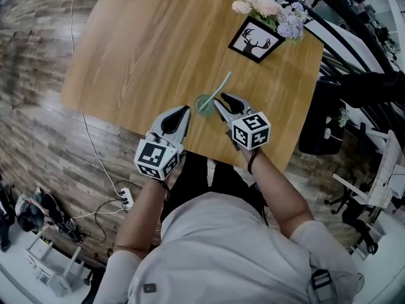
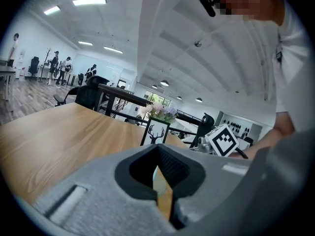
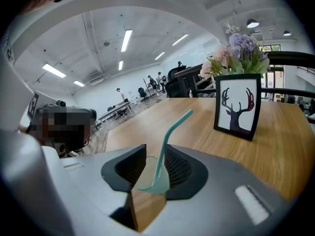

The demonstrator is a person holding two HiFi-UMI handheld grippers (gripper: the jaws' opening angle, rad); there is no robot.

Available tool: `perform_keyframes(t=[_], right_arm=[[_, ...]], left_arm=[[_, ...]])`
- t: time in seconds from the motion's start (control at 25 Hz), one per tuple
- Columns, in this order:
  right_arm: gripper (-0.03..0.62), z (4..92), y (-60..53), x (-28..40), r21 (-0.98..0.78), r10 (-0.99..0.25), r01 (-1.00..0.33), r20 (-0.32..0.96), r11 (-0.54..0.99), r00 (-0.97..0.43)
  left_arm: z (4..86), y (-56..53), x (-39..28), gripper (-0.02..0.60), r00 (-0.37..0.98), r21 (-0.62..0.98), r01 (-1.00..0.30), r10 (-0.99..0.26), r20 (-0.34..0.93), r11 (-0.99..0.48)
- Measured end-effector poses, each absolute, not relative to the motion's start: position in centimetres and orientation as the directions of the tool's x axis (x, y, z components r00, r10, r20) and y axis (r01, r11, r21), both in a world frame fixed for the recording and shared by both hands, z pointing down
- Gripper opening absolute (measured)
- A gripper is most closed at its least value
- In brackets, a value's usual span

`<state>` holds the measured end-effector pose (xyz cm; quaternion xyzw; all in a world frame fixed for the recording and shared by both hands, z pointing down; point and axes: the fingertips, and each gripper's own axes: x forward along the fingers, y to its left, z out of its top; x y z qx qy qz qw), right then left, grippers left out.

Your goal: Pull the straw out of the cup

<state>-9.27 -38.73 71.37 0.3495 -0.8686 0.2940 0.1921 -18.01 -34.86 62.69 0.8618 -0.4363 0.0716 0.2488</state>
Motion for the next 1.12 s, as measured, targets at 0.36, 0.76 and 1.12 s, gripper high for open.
perform_keyframes(t=[0.36, 0.76, 1.12], right_arm=[[0.118, 73.2, -40.2, -10.1, -0.376, -0.488, -0.724, 0.552, 0.579, -0.676], [0.043, 72.7, -40.1, -10.8, -0.368, -0.476, -0.705, 0.542, 0.607, -0.693], [0.043, 69.5, -40.0, -10.7, -0.359, -0.484, -0.681, 0.501, 0.638, -0.718]], left_arm=[[64.7, -34.5, -18.4, 0.003, 0.608, 0.4, -0.786, -0.707, 0.363, -0.471], [64.5, -33.9, -18.6, 0.003, 0.61, 0.395, -0.786, -0.701, 0.369, -0.476], [62.0, -33.8, -18.0, 0.003, 0.598, 0.377, -0.794, -0.726, 0.34, -0.478]])
